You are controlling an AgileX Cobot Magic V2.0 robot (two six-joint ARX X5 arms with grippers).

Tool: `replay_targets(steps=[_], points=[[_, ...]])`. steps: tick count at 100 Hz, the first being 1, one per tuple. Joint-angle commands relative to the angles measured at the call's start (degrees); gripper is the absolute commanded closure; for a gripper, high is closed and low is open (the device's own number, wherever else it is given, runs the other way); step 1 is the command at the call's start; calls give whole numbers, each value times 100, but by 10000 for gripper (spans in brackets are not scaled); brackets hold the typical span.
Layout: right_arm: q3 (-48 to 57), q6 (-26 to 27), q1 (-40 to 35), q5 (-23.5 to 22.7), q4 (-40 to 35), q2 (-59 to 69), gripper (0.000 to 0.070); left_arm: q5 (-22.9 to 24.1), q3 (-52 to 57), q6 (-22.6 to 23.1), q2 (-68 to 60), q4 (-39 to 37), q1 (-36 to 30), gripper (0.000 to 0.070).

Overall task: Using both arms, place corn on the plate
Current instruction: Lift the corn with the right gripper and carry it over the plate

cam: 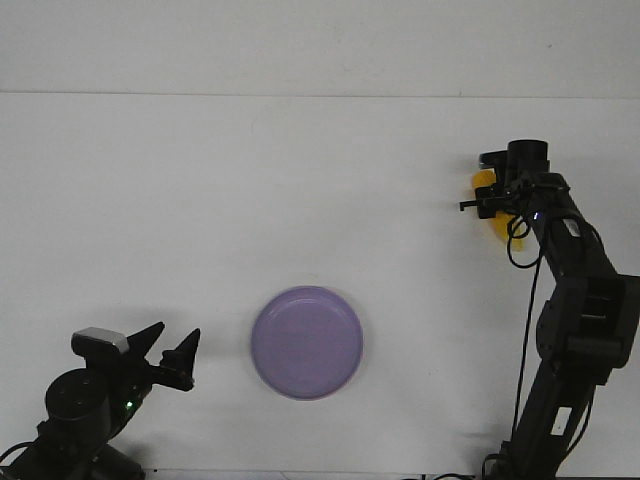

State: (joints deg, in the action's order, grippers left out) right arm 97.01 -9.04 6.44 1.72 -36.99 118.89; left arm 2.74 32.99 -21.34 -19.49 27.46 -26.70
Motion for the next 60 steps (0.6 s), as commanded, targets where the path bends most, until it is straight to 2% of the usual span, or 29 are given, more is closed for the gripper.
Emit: replay_targets(steps=[1, 12, 38, 48, 60], points=[[138, 0, 11, -17, -90, 46, 572, 11, 26, 72, -26, -50, -31, 237], [138, 72, -11, -125, -168, -291, 571, 13, 26, 72, -26, -52, -31, 237], [138, 330, -251, -1071, -839, -1864, 571, 35, 26, 72, -26, -50, -31, 237], [138, 286, -581, -1139, -1130, -2564, 570, 33, 26, 74, -26, -48, -31, 237], [133, 280, -1156, -1471, -1517, -3329, 570, 33, 26, 74, -26, -48, -31, 237]])
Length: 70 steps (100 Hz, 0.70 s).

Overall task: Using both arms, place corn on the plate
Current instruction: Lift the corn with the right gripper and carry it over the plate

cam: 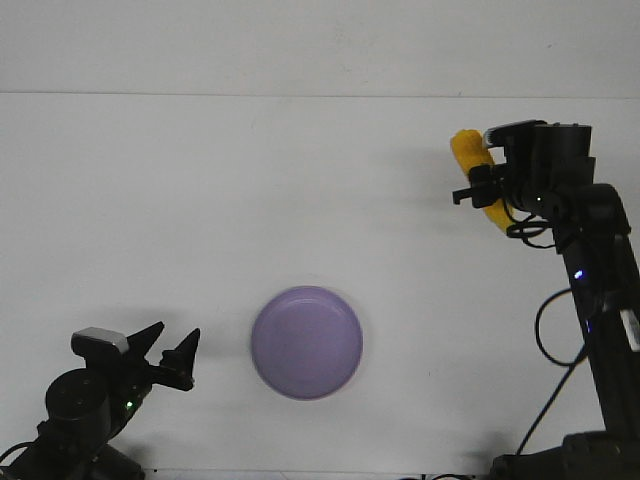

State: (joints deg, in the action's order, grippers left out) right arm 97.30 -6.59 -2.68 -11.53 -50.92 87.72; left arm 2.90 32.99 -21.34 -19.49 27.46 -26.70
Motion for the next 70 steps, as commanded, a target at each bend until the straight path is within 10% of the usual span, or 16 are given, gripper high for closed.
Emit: replay_targets(steps=[1, 30, 70], points=[[105, 37, -306, -177, -155, -262, 570, 17, 26, 74, -26, -48, -31, 237], [-157, 249, -2736, -284, -831, -667, 570, 33, 26, 76, -26, -50, -31, 237], [-2780, 1207, -5058, 750, 1720, -179, 571, 79, 26, 76, -26, -50, -31, 237]])
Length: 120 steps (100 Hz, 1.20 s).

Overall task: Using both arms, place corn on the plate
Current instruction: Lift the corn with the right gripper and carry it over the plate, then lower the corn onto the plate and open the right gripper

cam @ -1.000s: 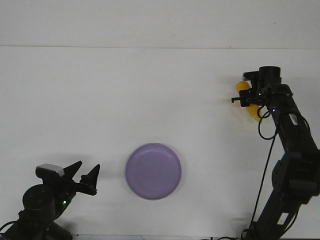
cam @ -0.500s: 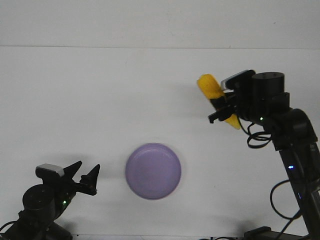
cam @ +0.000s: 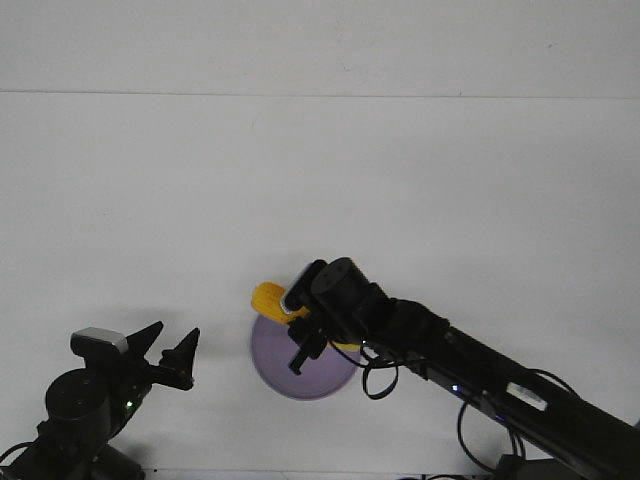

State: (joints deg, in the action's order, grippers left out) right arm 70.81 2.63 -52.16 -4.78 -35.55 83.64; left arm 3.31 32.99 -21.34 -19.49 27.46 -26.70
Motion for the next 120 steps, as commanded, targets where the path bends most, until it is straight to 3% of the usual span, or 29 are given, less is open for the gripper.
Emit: replay_targets(steps=[1, 18, 39, 45, 55, 62, 88, 120], points=[[-168, 299, -127, 81, 205, 256, 571, 37, 26, 76, -26, -50, -31, 237], [-546, 334, -304, 483, 404, 719, 571, 37, 26, 76, -26, -50, -31, 237], [-590, 317, -302, 483, 706, 999, 539, 37, 26, 76, -26, -48, -31, 237], [-590, 317, -302, 470, 780, 999, 466, 37, 26, 76, -26, -48, -31, 237], [-590, 348, -302, 431, 822, 999, 265, 37, 26, 76, -26, -48, -31, 237], [-590, 348, -299, 437, 822, 997, 196, 37, 26, 76, -26, -48, -31, 237], [-573, 232, -120, 437, 826, 396, 195, 37, 26, 76, -26, -50, -31, 237], [-717, -675, 459, 866, 643, -2771, 227, 39, 26, 118, -24, -181, -31, 237]])
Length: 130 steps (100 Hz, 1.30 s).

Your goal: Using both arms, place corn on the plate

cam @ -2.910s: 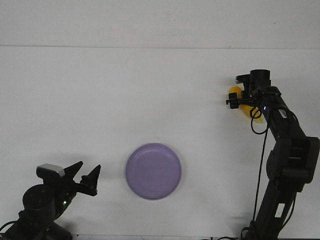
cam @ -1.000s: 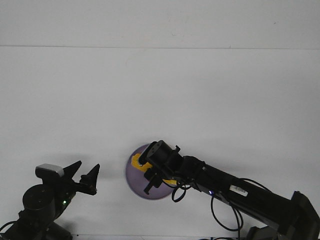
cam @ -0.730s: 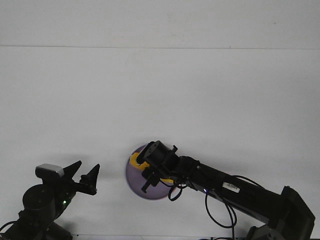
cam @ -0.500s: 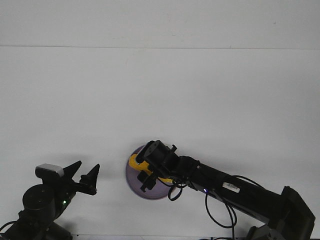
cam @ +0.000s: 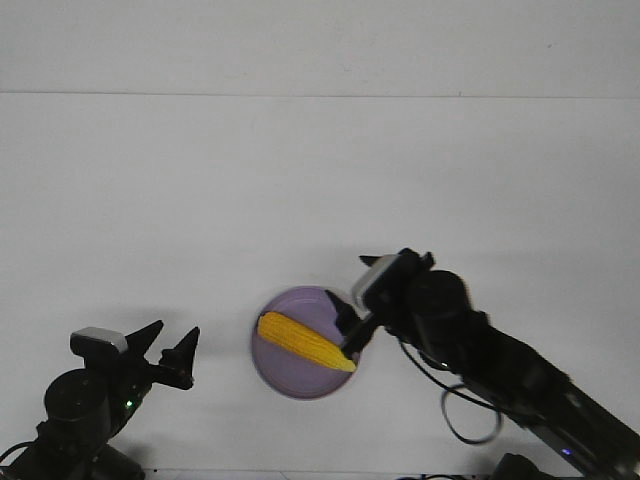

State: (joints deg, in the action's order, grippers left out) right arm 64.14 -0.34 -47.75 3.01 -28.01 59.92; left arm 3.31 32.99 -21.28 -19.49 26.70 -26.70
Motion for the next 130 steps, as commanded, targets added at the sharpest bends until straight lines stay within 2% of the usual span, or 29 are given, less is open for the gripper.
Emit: replay_targets(steps=[1, 13, 21, 33, 36, 38, 40, 43, 44, 46, 48, 51, 122, 130], points=[[-83, -391, 44, 116, -136, -507, 228, 39, 26, 111, -24, -105, -31, 237], [-726, -376, 308, 398, -229, -1613, 230, 39, 26, 122, -24, -136, -31, 237], [-1270, -164, 435, 612, -247, -2295, 230, 81, 26, 153, -24, -151, -31, 237], [-1989, 55, 487, 649, -243, -3136, 234, 146, 26, 155, -24, -151, -31, 256], [-2120, 107, 490, 649, -249, -3285, 267, 146, 26, 155, -24, -151, -31, 317], [-2197, 144, 490, 649, -251, -3373, 321, 146, 26, 157, -24, -149, -31, 394], [-2262, 186, 487, 649, -262, -3449, 400, 146, 26, 160, -24, -146, -31, 484], [-2339, 216, 487, 638, -317, -3550, 554, 144, 26, 179, -24, -146, -31, 662], [-2358, 221, 487, 632, -337, -3576, 609, 144, 26, 186, -24, -146, -31, 700], [-2389, 223, 487, 619, -385, -3624, 700, 146, 26, 188, -24, -149, -31, 696], [-2413, 219, 487, 605, -428, -3661, 700, 144, 26, 205, -24, -149, -31, 677], [-2439, 214, 487, 610, -452, -3689, 688, 144, 26, 236, -24, -151, -31, 697], [-2441, 205, 487, 605, -433, -3707, 688, 138, 26, 225, 9, -151, -31, 687], [-2441, 205, 487, 605, -433, -3707, 688, 197, 17, 389, 57, -122, 35, 688]])
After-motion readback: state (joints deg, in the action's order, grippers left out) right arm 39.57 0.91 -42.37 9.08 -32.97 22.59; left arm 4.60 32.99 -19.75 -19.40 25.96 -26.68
